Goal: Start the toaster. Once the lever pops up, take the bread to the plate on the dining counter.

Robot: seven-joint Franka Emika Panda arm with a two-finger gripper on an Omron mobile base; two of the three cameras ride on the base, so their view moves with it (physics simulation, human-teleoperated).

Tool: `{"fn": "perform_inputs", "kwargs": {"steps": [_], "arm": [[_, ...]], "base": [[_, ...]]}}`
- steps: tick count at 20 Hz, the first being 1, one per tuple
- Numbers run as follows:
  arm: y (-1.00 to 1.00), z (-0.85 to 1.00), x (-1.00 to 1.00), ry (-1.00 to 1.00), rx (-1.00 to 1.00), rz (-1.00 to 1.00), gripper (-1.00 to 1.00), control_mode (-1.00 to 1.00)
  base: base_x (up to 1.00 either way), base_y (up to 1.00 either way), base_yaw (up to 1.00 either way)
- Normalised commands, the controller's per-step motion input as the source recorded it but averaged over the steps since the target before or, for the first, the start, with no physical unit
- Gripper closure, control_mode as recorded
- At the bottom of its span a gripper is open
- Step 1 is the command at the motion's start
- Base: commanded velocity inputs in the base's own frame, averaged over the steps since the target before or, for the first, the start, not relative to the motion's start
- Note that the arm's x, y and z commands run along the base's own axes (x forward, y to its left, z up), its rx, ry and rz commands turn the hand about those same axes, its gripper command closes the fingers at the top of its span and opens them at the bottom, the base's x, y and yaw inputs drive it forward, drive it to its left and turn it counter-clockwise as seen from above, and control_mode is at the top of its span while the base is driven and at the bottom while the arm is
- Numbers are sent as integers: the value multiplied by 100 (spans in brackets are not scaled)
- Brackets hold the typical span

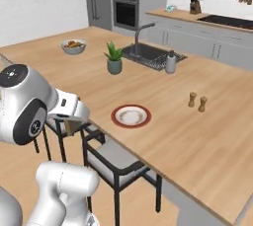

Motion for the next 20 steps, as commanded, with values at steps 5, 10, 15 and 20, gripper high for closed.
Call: {"fn": "perform_inputs", "kwargs": {"steps": [5,10,15,20], "arm": [[0,0,0,0,0,0,100,100],[0,0,0,0,0,0,100,100],[0,0,0,0,0,0,100,100],[0,0,0,0,0,0,100,100]], "base": [[21,48,-53],[36,50,-56],[10,44,-56],[22,51,-47]]}}
